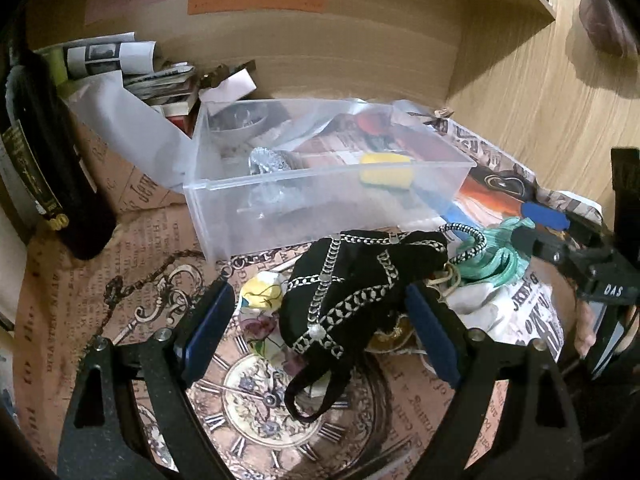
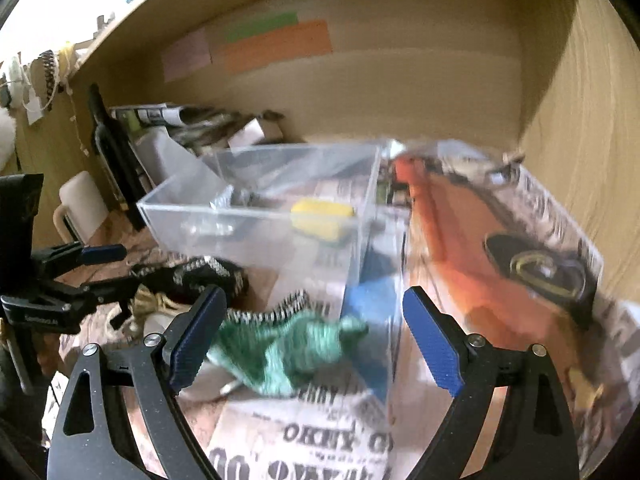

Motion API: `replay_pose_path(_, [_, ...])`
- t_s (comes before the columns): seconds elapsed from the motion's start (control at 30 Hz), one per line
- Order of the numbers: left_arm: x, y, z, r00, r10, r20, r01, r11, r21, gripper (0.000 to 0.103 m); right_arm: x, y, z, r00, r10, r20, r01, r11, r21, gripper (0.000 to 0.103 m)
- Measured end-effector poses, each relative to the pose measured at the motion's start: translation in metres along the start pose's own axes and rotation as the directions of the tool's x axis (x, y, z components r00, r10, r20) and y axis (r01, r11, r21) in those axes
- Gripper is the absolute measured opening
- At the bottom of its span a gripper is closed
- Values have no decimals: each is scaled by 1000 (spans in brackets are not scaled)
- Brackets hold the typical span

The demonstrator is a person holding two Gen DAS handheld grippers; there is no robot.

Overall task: Organize soft objects
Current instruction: 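Grasp the black chain-trimmed pouch with the left tool while the right tool grasps the green knitted cloth, then lower the pouch and green cloth into the clear box and open both tools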

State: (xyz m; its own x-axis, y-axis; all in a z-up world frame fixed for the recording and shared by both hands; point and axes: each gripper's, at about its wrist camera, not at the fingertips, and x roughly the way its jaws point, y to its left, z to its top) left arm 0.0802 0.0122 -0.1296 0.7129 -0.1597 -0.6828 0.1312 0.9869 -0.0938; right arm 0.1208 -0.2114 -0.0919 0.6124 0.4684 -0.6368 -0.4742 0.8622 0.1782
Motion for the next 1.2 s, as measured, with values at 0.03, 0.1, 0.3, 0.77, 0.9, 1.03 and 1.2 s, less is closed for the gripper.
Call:
replay_pose_path(0.03, [1, 0, 0, 1000, 4, -2, -4, 1000, 0, 88, 1, -1, -2, 1000, 4, -6, -4, 1000, 8, 89])
replay_pose_path(0.1, [3, 1, 2, 1000, 15, 0, -15, 1000, -4, 88, 2, -5, -7, 1000, 18, -22, -17, 999, 32, 89])
replay_pose_path(0.3, [8, 5, 17, 1000, 8, 7, -8, 1000, -20, 72, 11, -11, -16, 997, 54, -57, -50, 996, 73, 89])
replay_pose_path(0.77, [36, 10, 20, 998, -31, -58, 29, 999, -36, 30, 24, -11, -21, 988, 134, -73, -126, 986, 108, 37])
replay_pose_path(0.9, [21, 7, 27, 1000, 5, -10, -5, 1000, -28, 23, 9, -11, -12, 994, 106, -14, -104, 990, 92, 26])
replay_pose_path(1.03, [4, 9, 36, 999, 14, 38, -13, 999, -32, 19, -5, -13, -1, 996, 79, 42, -82, 994, 77, 24])
replay_pose_path(1.2, [-20, 12, 49, 994, 21, 112, -16, 999, -42, 19, -22, -12, 17, 992, 46, 117, -52, 997, 51, 24])
